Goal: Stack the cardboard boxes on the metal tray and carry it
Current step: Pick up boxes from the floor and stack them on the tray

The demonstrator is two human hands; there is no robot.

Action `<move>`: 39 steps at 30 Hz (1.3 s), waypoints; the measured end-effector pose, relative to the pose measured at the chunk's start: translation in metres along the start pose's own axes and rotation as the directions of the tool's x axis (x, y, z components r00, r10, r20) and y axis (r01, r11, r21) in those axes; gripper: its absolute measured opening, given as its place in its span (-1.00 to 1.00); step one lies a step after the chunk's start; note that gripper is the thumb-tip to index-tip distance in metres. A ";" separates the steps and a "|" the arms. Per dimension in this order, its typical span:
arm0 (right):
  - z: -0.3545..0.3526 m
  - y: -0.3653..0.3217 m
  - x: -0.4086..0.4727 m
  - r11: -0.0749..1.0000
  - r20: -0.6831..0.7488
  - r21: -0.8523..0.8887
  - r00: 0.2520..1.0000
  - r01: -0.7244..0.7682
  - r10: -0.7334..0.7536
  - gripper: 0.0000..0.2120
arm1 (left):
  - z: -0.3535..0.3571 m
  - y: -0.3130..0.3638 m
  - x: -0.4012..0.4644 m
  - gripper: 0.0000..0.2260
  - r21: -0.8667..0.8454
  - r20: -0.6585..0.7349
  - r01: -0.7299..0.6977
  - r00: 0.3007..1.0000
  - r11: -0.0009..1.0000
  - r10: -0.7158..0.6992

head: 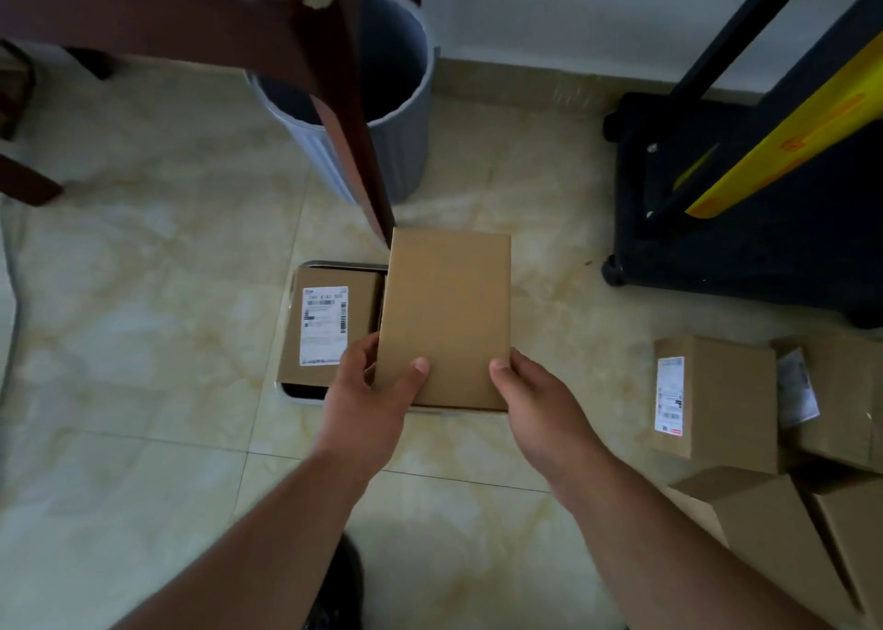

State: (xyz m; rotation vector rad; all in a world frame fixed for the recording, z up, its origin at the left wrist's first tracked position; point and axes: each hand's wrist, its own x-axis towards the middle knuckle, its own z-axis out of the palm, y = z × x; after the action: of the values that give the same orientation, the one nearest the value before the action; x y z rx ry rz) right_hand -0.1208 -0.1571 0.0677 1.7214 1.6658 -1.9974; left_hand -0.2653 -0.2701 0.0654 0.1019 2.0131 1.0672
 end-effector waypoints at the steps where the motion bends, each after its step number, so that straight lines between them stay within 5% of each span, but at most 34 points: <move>1: 0.009 -0.002 0.001 1.000 0.001 -0.027 1.000 0.005 -0.005 -0.78 | -0.009 -0.003 0.004 -0.55 0.006 -0.010 -0.004 1.000 1.000 0.004; 22: 0.159 -0.042 0.056 0.975 0.095 -0.219 0.994 -0.024 0.046 -0.78 | -0.155 -0.047 0.092 -0.66 0.016 -0.082 0.069 0.994 0.998 -0.067; 39: 0.180 -0.034 0.088 0.983 0.083 -0.169 0.993 -0.072 0.087 -0.82 | -0.159 -0.059 0.126 -0.63 0.028 -0.032 0.032 0.999 0.999 -0.031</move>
State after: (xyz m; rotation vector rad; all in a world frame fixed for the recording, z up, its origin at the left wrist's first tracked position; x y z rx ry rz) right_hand -0.3006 -0.2178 -0.0053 1.5912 1.6542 -1.8174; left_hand -0.4420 -0.3576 -0.0105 0.0682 2.0522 1.0263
